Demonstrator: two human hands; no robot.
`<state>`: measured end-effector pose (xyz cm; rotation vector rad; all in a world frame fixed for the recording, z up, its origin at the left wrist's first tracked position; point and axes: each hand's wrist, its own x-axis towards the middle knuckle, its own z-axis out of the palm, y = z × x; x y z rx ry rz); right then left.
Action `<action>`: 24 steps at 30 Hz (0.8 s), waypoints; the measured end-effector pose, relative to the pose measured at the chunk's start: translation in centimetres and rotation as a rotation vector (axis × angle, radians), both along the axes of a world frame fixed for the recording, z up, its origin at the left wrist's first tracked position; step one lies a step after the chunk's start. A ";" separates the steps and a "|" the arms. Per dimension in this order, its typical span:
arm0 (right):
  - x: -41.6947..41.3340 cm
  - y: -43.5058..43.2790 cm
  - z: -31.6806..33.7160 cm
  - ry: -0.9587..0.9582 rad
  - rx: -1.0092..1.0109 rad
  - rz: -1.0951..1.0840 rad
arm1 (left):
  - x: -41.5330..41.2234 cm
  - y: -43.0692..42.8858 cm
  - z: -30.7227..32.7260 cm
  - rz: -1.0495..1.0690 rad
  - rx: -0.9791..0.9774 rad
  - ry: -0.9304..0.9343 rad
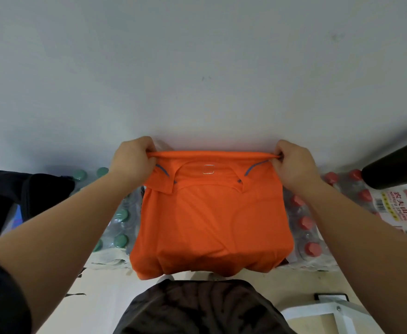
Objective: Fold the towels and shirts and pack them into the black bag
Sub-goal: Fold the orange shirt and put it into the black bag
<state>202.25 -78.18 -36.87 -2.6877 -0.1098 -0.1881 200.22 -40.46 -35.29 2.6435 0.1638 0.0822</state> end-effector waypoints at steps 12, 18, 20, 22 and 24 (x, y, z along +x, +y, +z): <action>-10.3 -1.7 -3.0 0.050 -0.110 0.208 | -12.5 -0.1 -4.6 -0.147 0.148 -0.088; -12.5 -1.9 -3.5 0.121 -0.340 0.253 | -14.6 0.8 -5.0 -0.231 0.211 0.082; -12.2 -1.6 -3.4 0.127 -0.368 0.212 | -14.2 0.9 -4.7 -0.209 0.201 0.086; -11.5 -1.0 -3.0 0.097 -0.376 0.175 | -13.4 0.8 -4.3 -0.178 0.167 0.062; -10.0 -0.4 -2.6 0.033 -0.369 0.160 | -12.1 0.6 -3.8 -0.148 0.160 0.048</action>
